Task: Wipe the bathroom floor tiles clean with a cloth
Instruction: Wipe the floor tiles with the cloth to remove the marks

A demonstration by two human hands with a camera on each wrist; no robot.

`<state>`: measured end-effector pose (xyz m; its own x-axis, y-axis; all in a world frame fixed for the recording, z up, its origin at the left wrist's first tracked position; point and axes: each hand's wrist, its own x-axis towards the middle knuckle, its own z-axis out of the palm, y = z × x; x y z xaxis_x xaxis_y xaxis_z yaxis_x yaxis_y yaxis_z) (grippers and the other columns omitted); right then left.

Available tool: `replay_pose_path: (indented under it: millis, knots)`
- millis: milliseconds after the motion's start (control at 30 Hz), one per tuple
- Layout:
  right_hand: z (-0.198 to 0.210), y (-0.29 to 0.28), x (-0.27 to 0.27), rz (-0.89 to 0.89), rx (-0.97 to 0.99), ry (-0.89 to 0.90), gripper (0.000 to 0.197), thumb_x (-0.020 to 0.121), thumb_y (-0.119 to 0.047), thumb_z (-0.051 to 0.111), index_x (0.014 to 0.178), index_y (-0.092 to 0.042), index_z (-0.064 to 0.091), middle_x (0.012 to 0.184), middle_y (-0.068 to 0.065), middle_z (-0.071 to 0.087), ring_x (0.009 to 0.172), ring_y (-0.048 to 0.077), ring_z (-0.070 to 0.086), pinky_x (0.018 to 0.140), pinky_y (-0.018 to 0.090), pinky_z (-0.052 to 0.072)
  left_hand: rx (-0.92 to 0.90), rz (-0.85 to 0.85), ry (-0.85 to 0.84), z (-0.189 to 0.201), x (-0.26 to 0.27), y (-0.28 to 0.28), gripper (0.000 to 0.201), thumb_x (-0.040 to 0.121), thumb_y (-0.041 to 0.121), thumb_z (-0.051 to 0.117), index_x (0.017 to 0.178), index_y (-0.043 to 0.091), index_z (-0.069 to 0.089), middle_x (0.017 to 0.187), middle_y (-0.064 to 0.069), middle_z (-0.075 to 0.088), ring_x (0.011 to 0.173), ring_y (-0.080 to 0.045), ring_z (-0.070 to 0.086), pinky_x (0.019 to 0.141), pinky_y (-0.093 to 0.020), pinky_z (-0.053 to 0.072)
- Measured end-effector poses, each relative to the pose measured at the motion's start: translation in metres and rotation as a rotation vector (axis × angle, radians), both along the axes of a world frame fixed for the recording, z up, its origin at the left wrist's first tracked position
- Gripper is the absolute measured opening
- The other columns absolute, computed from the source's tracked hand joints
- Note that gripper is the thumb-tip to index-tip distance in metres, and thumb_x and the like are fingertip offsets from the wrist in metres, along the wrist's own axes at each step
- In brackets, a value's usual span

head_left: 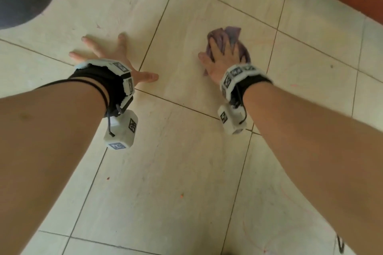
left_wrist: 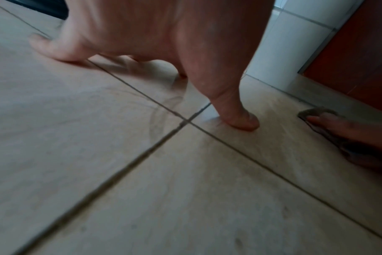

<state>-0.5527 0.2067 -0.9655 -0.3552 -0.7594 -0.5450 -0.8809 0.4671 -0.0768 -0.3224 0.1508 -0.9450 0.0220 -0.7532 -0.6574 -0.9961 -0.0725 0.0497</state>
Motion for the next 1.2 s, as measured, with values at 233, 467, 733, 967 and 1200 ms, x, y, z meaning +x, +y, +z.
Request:
replay_pose_path:
  millis: [233, 467, 733, 967, 1200]
  knots:
    - [0.004, 0.036, 0.038, 0.078, 0.032, -0.047, 0.064, 0.097, -0.063, 0.020, 0.153, -0.042, -0.003, 0.161, -0.008, -0.021, 0.148, 0.027, -0.018, 0.118, 0.054, -0.005, -0.073, -0.148, 0.073, -0.013, -0.015, 0.015, 0.100, 0.072, 0.079, 0.059, 0.150, 0.041, 0.009, 0.159, -0.014, -0.016, 0.142, -0.054, -0.006, 0.103, -0.075, 0.026]
    - [0.001, -0.012, 0.001, 0.044, 0.005, -0.007, 0.063, 0.098, -0.063, 0.021, 0.154, -0.041, 0.001, 0.162, -0.005, -0.017, 0.148, 0.030, -0.014, 0.117, 0.055, -0.003, -0.027, -0.209, 0.067, -0.019, -0.052, 0.025, 0.121, 0.063, 0.083, 0.064, 0.152, 0.045, -0.009, 0.158, -0.014, -0.027, 0.141, -0.054, -0.017, 0.107, -0.075, 0.017]
    - [0.009, 0.083, 0.007, 0.151, 0.037, -0.087, 0.059, 0.099, -0.060, 0.019, 0.152, -0.045, -0.001, 0.160, -0.011, -0.022, 0.148, 0.020, -0.017, 0.118, 0.049, -0.006, -0.005, -0.198, 0.090, -0.012, -0.051, 0.023, 0.123, 0.060, 0.081, 0.068, 0.151, 0.048, -0.008, 0.158, -0.009, -0.029, 0.142, -0.052, -0.020, 0.106, -0.076, 0.015]
    - [0.001, 0.016, -0.015, -0.094, 0.009, -0.044, 0.065, 0.097, -0.064, 0.020, 0.154, -0.040, -0.001, 0.161, -0.005, -0.021, 0.147, 0.031, -0.019, 0.116, 0.056, -0.005, 0.000, -0.198, 0.062, -0.016, -0.056, 0.017, 0.127, 0.056, 0.085, 0.066, 0.149, 0.050, -0.013, 0.156, -0.009, -0.033, 0.140, -0.053, -0.022, 0.105, -0.077, 0.015]
    - [0.008, 0.094, 0.003, 0.162, 0.025, -0.083, 0.059, 0.099, -0.058, 0.018, 0.153, -0.043, -0.001, 0.161, -0.009, -0.021, 0.148, 0.023, -0.018, 0.118, 0.050, -0.005, 0.009, -0.223, 0.037, -0.012, -0.059, 0.015, 0.129, 0.055, 0.088, 0.062, 0.149, 0.049, -0.017, 0.156, -0.011, -0.033, 0.140, -0.055, -0.019, 0.103, -0.078, 0.016]
